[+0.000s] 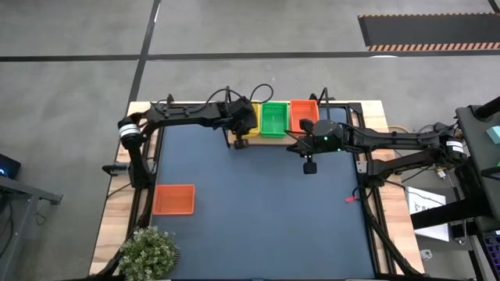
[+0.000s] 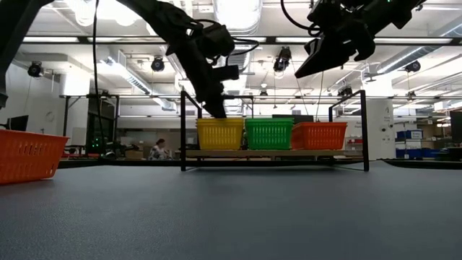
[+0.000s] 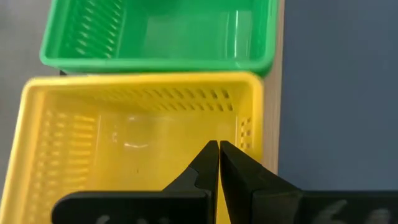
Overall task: Stack baskets on shelf by color
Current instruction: Adjust the yellow bins on the shelf, then stack the orange bin on top of the orange bin on the shelf
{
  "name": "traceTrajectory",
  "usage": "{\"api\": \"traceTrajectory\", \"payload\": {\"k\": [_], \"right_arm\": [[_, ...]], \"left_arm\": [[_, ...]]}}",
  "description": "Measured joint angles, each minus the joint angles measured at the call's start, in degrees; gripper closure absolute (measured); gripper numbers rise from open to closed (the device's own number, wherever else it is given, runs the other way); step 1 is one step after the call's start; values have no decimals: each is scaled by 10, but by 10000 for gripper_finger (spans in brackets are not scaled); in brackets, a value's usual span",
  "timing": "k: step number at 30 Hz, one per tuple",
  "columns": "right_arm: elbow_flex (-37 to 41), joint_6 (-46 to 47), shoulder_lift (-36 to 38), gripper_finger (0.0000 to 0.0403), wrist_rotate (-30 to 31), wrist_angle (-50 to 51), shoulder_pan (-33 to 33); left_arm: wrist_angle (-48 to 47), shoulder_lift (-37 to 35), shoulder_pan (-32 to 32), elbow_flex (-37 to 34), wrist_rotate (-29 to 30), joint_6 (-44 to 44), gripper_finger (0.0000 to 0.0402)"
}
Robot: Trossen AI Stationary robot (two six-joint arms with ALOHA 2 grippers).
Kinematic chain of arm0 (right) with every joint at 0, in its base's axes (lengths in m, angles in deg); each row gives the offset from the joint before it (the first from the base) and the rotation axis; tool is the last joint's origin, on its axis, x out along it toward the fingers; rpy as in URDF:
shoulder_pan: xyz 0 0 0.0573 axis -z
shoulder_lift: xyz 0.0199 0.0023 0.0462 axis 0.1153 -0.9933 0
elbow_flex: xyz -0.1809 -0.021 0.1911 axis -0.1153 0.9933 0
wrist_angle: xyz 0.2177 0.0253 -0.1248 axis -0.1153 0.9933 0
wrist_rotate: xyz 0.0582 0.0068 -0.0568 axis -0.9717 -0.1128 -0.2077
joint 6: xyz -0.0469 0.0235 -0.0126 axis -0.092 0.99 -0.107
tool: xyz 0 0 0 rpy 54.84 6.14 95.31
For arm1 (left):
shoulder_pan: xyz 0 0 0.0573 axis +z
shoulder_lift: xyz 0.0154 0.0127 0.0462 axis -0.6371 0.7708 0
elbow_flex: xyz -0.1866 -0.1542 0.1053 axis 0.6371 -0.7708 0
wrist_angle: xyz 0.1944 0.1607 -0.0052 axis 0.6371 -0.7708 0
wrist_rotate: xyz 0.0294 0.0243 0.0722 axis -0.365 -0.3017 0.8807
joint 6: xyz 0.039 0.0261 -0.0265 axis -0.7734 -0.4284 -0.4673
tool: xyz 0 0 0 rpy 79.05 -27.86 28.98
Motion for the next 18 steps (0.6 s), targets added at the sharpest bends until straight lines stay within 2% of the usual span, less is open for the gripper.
{"api": "traceTrajectory", "payload": {"k": [12, 18], "right_arm": [[0, 0, 0, 394, 0, -1, 0], [7, 49, 0, 394, -8, -3, -4]], "left_arm": [[-8, -12, -3, 19, 1, 5, 402], [-11, -73, -56, 13, 4, 37, 402]]}}
